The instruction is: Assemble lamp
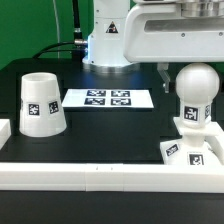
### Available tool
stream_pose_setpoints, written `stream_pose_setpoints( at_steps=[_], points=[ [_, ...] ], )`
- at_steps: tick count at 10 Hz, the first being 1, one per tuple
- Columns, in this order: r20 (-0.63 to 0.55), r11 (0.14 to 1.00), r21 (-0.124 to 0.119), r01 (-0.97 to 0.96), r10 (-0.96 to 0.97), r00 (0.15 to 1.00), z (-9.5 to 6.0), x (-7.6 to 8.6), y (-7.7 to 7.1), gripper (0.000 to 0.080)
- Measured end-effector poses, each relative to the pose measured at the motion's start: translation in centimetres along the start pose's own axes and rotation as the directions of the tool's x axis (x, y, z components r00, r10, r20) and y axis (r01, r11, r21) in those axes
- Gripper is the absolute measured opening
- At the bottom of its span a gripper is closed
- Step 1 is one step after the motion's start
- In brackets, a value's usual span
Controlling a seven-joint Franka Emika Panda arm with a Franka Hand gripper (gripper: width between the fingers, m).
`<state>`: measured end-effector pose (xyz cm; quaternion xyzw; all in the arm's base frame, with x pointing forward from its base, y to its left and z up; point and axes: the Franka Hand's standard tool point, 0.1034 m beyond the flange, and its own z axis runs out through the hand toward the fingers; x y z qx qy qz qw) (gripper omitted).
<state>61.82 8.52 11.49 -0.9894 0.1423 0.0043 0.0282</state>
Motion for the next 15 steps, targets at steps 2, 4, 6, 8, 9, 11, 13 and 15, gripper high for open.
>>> stream_pose_setpoints(
  at_steps=[2,4,6,8,9,11,13,15],
  points=[
    [0.014,0.979,0.017,-0.203,0.203,0.979,0.11,0.02,0.12,0.0579],
    [0.026,0.923,0.009,-0.384,0.384,0.923,0.22,-0.04,-0.35,0.0579],
    [0.034,0.869,0.012,-0.494,0.494,0.869,0.25,-0.04,-0.39,0.0579],
    [0.055,0.746,0.019,-0.665,0.664,0.746,0.31,0.17,-0.57,0.0579],
    [0.065,0.682,0.021,-0.731,0.729,0.682,0.33,0.24,-0.65,0.0579],
    [0.085,0.552,0.023,-0.833,0.829,0.552,0.36,0.39,-0.64,0.0579],
    [0.092,0.484,0.019,-0.875,0.870,0.484,0.36,0.47,-0.61,0.0579],
    [0.104,0.403,0.012,-0.915,0.910,0.402,0.35,0.42,-0.74,0.0579]
  ],
)
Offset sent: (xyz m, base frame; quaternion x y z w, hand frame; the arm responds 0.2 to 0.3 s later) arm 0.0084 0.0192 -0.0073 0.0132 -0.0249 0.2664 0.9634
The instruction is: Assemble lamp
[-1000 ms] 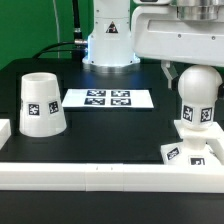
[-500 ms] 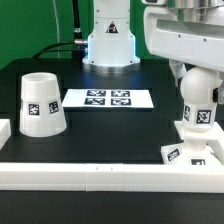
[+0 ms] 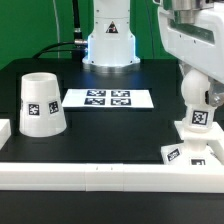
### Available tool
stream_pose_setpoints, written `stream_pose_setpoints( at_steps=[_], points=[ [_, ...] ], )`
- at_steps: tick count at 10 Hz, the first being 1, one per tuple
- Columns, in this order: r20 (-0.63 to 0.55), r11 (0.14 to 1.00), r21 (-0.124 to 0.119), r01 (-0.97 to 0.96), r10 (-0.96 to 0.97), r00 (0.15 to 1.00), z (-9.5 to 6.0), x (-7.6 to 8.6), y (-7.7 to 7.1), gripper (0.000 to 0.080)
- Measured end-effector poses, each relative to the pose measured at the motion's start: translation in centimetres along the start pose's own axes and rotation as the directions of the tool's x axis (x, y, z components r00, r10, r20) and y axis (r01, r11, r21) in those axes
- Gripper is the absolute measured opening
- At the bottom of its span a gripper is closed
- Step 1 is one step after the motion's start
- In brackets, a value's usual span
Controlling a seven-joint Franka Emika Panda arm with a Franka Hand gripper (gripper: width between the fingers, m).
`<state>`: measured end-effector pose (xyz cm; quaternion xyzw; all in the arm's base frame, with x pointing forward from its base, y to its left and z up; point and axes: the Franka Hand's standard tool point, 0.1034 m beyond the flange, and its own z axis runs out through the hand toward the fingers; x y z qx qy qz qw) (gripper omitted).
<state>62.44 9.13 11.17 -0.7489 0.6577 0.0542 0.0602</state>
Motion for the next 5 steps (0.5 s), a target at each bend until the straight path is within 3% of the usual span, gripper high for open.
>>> stream_pose_setpoints(
  at_steps=[3,4,5],
  points=[
    [0.009,0.998,0.004,-0.065,0.065,0.998,-0.01,-0.17,-0.08,0.0579],
    [0.009,0.999,0.005,-0.045,0.045,0.999,0.00,-0.22,-0.09,0.0655],
    [0.008,1.000,0.005,-0.008,0.008,1.000,0.01,-0.27,-0.08,0.0655]
  ],
)
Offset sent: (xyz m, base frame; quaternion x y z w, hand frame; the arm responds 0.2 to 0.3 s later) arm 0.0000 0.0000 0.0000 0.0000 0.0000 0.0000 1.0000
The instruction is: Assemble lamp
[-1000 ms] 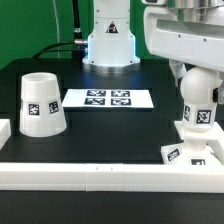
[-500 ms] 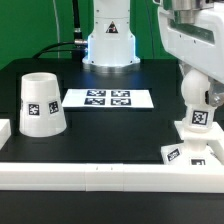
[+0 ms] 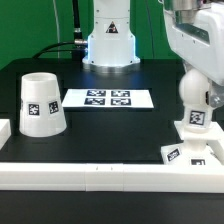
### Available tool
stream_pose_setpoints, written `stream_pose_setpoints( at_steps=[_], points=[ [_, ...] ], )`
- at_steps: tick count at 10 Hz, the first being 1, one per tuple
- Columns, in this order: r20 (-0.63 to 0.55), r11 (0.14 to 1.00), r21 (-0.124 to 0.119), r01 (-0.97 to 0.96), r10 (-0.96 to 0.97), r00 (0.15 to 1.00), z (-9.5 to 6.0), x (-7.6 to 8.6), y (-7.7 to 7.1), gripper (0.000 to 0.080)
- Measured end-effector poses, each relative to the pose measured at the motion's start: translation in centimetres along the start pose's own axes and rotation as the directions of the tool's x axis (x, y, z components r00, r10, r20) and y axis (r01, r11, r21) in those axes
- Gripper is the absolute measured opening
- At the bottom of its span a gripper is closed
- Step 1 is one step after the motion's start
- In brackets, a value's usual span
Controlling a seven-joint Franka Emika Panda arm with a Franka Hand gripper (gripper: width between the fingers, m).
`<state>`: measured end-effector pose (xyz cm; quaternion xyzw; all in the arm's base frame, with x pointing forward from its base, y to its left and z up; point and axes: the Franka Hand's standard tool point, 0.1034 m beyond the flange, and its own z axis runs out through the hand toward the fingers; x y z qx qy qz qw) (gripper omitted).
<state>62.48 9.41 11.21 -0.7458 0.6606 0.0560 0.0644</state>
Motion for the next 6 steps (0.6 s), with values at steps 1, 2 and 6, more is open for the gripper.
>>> stream_pose_setpoints(
  at_steps=[1,2,6],
  points=[
    [0.001,0.998,-0.011,0.059,-0.059,0.998,0.03,-0.09,0.16,0.0686],
    [0.013,0.987,-0.038,0.154,-0.154,0.988,-0.06,-0.09,0.51,0.0698],
    [0.028,0.835,-0.032,0.550,-0.549,0.835,-0.11,-0.01,0.52,0.0699]
  ],
)
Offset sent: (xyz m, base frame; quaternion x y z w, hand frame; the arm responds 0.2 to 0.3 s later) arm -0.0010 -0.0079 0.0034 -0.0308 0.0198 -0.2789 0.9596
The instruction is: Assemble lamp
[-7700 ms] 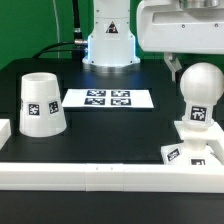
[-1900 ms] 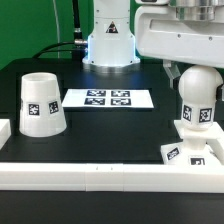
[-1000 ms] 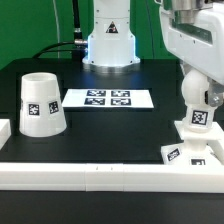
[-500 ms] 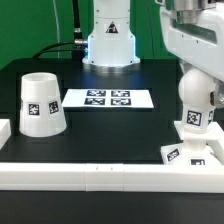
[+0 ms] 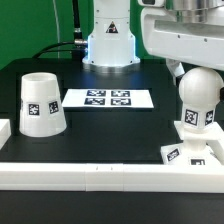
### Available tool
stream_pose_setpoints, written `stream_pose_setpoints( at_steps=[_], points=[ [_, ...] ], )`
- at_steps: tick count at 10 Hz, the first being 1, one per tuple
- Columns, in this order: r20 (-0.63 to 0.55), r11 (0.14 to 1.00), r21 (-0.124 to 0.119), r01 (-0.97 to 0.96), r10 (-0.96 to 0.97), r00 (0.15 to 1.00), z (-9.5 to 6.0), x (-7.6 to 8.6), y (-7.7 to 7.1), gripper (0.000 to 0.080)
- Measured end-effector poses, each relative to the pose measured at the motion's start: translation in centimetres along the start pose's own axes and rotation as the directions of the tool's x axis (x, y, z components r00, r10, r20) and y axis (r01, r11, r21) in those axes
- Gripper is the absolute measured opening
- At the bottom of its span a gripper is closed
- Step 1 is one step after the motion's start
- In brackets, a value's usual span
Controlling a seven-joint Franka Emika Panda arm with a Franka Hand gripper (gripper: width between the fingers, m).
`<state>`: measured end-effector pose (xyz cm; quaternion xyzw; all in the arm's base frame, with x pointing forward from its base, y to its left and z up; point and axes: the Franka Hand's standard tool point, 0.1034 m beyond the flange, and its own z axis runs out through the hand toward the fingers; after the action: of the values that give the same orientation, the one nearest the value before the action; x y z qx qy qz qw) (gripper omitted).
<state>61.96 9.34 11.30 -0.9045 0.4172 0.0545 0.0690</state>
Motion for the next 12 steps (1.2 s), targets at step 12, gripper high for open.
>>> stream_pose_setpoints(
  at_steps=[12],
  points=[
    [0.011,0.467,-0.099,0.879,-0.882,0.471,-0.39,0.66,0.23,0.0699]
  ],
)
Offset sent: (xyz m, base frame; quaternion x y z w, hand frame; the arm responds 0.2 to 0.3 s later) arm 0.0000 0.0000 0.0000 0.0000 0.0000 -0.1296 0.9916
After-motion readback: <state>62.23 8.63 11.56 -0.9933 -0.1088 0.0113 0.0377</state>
